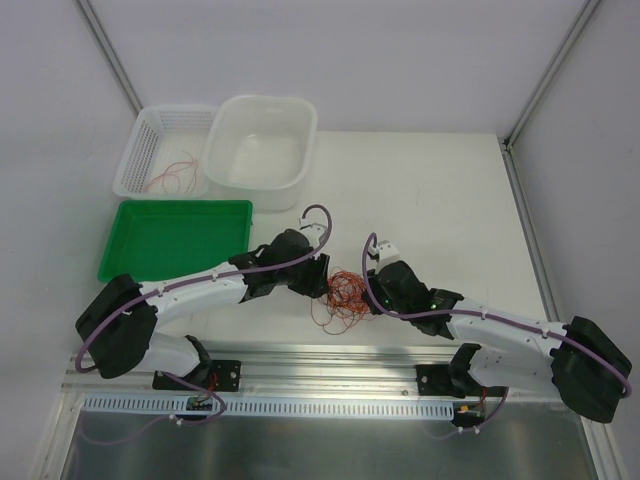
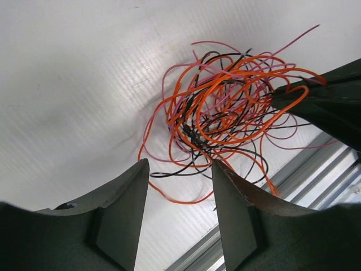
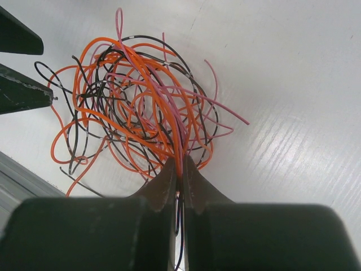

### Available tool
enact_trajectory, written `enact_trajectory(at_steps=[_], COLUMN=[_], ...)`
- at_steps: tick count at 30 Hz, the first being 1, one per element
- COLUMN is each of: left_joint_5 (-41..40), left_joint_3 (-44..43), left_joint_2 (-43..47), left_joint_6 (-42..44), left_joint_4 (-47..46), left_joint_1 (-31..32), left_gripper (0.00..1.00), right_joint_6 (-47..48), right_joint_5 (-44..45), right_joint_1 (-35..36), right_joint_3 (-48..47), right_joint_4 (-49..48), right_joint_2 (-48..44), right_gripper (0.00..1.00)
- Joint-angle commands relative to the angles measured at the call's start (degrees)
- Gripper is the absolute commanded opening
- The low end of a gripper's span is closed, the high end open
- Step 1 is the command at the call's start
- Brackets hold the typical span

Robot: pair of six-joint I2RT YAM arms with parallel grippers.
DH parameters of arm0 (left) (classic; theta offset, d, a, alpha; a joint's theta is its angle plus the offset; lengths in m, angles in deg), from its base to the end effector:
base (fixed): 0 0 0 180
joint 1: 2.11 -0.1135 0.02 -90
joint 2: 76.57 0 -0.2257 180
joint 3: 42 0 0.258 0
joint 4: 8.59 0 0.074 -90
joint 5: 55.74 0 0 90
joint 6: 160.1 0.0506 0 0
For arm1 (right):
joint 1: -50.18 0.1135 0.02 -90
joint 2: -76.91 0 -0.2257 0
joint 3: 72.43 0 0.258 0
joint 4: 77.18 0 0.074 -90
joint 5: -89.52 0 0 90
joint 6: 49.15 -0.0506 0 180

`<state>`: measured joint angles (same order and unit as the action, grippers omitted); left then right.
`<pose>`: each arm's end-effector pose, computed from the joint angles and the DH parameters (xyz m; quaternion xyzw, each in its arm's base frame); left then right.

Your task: Untangle the cables

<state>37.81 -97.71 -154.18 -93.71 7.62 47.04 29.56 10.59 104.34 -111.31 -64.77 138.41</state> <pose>0.1997 -0.2357 0.1609 0.2119 0.8736 -0.2818 0.3355 0.1553 0.1984 0.1416 -0.2813 0.8382 0.1764 0.4327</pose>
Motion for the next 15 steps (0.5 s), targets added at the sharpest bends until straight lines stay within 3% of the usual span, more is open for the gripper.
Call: enact_trajectory(at_steps=[1, 9, 15], left_joint_5=[4.01, 7.33, 8.75], left_joint_3=[0.6, 2.09, 3.67], left_joint_2=[-0.35, -3.07, -2.82], left_joint_6=[-1.87, 0.59, 2.26], left_joint_4=[-5.13, -8.92, -8.92], left_joint_1=[0.25, 0.25, 0.16], left_gripper=[0.49, 0.41, 0.41], right_joint_6=[0.48, 0.39, 0.39], right_joint_5=[-0.87, -0.44, -0.44], right_joint_1=[0.16, 0.08, 0.16], right_joint_3=[-0.06, 0.29, 0.38], right_joint_4=[-1.69, -1.42, -1.25], right_joint_2=[-0.59, -0.85, -1.02], right_gripper=[0.01, 0.01, 0.01])
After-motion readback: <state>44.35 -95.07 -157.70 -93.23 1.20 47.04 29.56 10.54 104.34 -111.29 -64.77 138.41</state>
